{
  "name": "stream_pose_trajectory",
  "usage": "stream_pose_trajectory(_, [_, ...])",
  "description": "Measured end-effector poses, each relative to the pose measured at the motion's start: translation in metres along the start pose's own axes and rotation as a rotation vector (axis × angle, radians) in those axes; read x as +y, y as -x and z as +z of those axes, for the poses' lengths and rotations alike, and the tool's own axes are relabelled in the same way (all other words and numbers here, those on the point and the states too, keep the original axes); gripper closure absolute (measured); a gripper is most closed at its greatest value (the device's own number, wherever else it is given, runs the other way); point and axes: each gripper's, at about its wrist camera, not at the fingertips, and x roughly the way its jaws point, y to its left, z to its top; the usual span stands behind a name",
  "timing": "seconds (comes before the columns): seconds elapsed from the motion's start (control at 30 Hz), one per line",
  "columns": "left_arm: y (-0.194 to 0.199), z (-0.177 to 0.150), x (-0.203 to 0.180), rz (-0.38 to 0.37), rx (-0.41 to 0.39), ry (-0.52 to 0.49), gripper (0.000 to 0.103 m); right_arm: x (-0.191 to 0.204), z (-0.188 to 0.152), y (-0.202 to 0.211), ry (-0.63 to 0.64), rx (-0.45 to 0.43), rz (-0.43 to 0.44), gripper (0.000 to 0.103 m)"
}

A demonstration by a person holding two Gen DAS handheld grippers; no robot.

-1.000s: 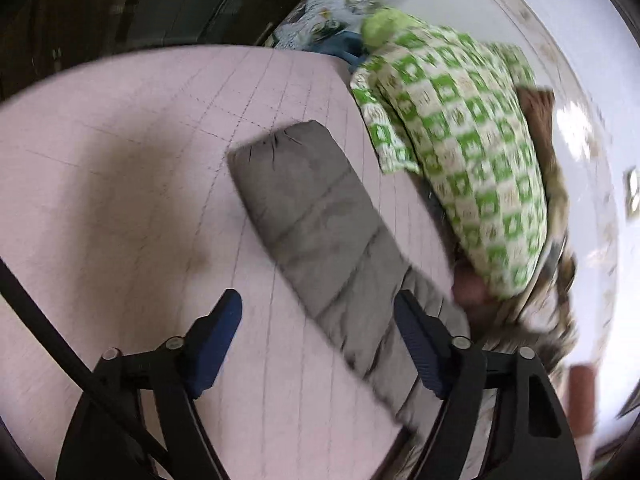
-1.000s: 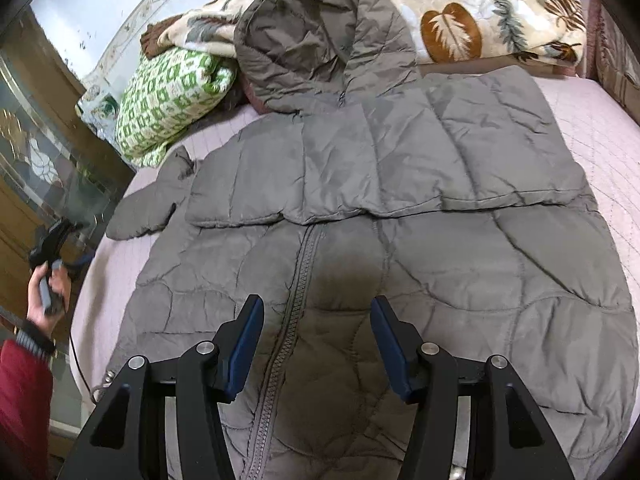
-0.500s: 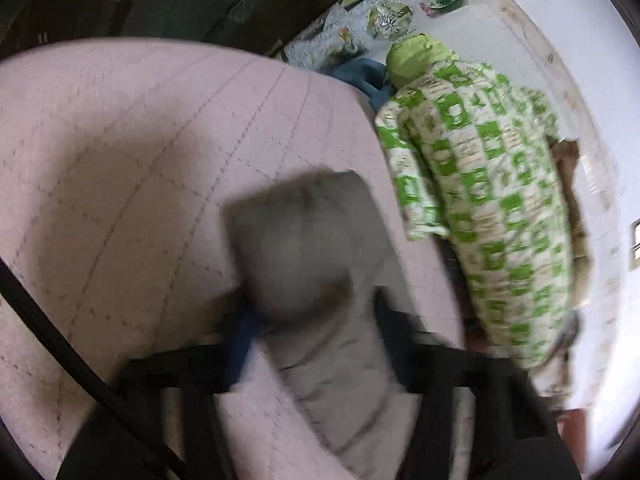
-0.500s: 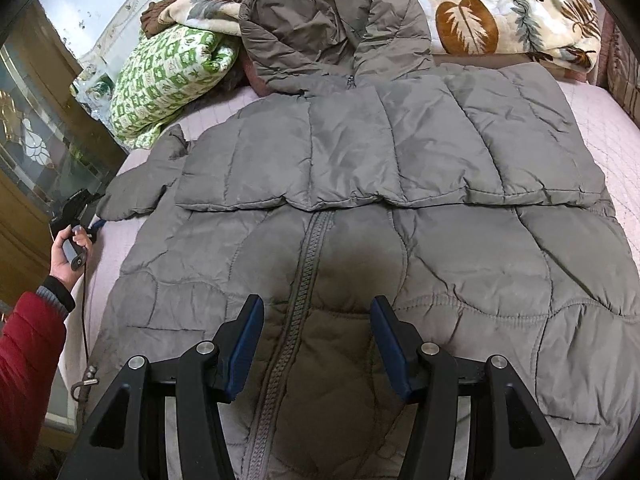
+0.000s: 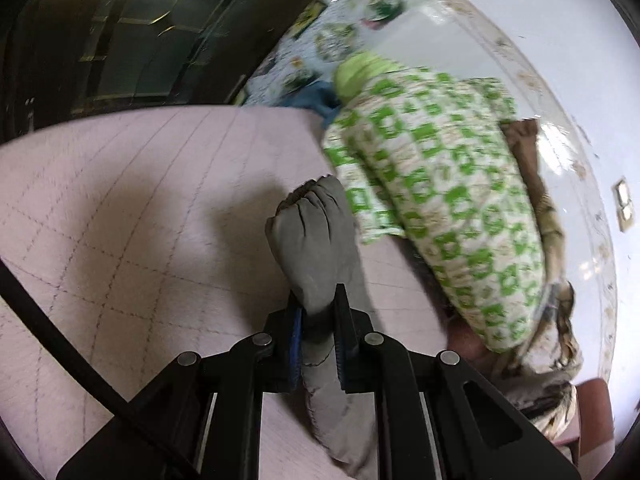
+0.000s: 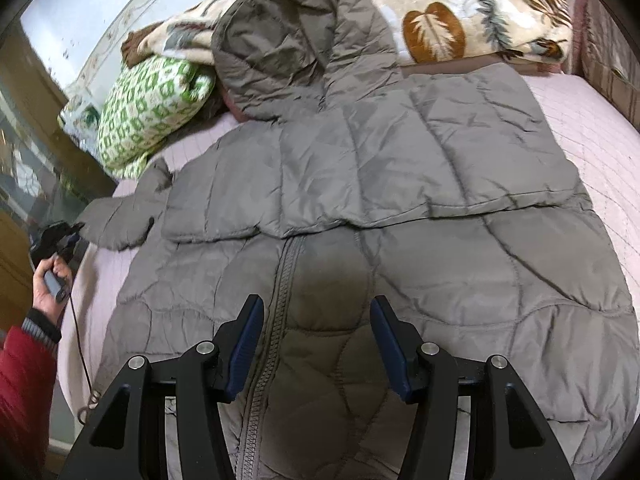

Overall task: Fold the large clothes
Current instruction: 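Lift the sleeve and lay it across the jacket front, open left tool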

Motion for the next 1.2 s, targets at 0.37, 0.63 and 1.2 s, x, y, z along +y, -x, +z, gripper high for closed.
stream_pose_trajectory(0.37, [0.077,-0.014,-0.105,-0.098,-0.027,-0.157,0.090,-0.032,0.002,0.034,-0.068,-0.088,-0.019,0.043])
stream_pose_trajectory(0.63, [0.143,-0.050,-0.213,-0.229,-0.036,-0.318,0.090,-0.052,0.004,0.056,-0.093,-0.141,-0.034,0.043])
stream_pose_trajectory(1.2, [0.170,-0.236,-0.361,-0.466,0.204,-0.586,0.090,-0.089,0.004,0.088,-0.163,-0.209,-0.041,0.043])
